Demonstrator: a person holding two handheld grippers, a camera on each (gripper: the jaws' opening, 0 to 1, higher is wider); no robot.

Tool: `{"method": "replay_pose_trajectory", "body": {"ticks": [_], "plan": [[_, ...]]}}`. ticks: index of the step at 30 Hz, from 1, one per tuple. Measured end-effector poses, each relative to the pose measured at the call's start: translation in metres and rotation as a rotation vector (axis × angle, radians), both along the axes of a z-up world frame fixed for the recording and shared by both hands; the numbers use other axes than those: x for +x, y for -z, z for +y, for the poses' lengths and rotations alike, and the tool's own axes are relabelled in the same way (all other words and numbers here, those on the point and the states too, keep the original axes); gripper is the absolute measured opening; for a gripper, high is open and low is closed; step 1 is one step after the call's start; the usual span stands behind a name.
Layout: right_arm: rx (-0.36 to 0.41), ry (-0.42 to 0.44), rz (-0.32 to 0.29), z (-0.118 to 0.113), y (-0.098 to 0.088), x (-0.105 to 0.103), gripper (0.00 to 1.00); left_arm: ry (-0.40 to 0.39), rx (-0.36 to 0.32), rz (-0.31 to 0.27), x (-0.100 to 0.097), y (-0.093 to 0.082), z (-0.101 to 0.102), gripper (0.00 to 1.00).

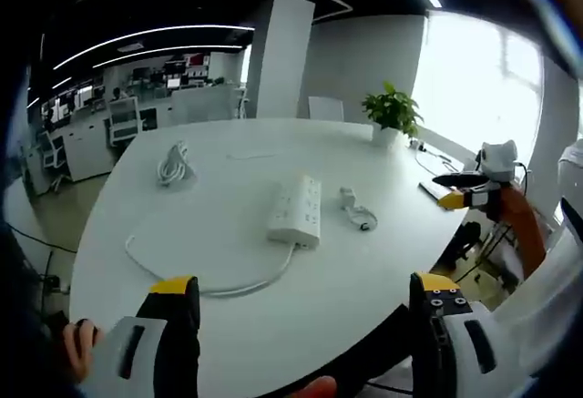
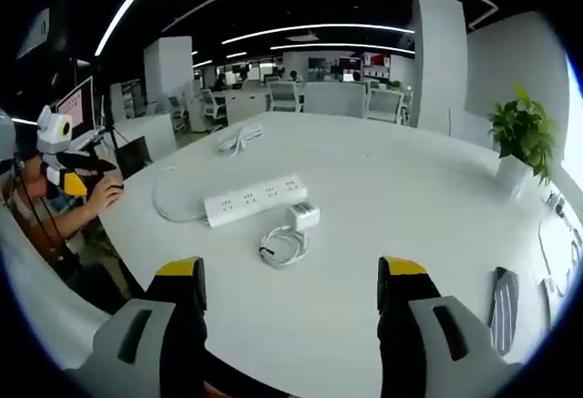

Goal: Straighten the power strip on the desk, plug the charger into it

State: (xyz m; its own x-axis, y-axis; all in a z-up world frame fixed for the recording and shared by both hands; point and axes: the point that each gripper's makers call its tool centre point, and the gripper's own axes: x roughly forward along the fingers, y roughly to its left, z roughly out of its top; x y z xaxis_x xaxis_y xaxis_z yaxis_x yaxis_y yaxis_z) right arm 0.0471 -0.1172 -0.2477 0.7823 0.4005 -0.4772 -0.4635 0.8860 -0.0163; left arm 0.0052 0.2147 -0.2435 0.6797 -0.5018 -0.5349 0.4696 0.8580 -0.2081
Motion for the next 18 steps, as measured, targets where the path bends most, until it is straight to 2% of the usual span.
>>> {"method": "replay_pose_trajectory", "body": {"ticks": [2, 4, 13, 18], "plan": [[-0.014, 0.000, -0.005, -0.001, -0.001, -0.001, 0.76, -0.009, 0.007, -0.003, 0.003, 0.001, 0.004, 0.93], [-0.020, 0.007, 0.004, -0.003, 0.001, -0.002, 0.75, -0.022, -0.012, 0.002, 0.007, 0.002, 0.005, 0.96], [0.013, 0.005, 0.001, -0.001, 0.002, -0.002, 0.75, 0.012, -0.006, 0.013, 0.009, 0.004, -0.007, 0.96], [0.017, -0.003, 0.000, 0.000, 0.002, -0.001, 0.74, 0.003, 0.005, 0.005, 0.010, 0.004, -0.005, 0.96]]}}
